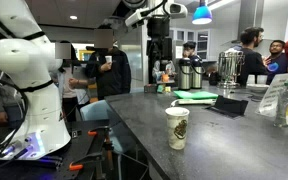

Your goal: Pick the marker from the cup and put it on the table

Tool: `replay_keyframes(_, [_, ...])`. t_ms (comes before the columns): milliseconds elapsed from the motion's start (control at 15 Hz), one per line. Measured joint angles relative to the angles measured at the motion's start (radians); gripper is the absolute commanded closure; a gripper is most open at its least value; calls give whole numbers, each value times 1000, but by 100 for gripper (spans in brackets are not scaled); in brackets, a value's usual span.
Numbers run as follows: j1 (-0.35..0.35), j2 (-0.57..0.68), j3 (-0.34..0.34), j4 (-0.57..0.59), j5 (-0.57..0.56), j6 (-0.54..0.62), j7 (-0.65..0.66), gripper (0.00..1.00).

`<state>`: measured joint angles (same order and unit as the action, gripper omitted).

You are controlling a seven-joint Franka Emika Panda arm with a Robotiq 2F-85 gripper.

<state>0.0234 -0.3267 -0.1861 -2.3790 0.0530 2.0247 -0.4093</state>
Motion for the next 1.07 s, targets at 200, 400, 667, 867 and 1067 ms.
replay_keyframes(200, [0,0,0,0,0,0,0,0])
replay_keyframes(400, [-3,0,5,0,-1,0,0,0])
replay_keyframes(667, [-4,20,28,-5,-36,56,2,0])
replay_keyframes(867, [-5,66,39,-15,-49,150,2,0])
replay_keyframes(1067, [-7,124,37,-17,-40,229,0,19])
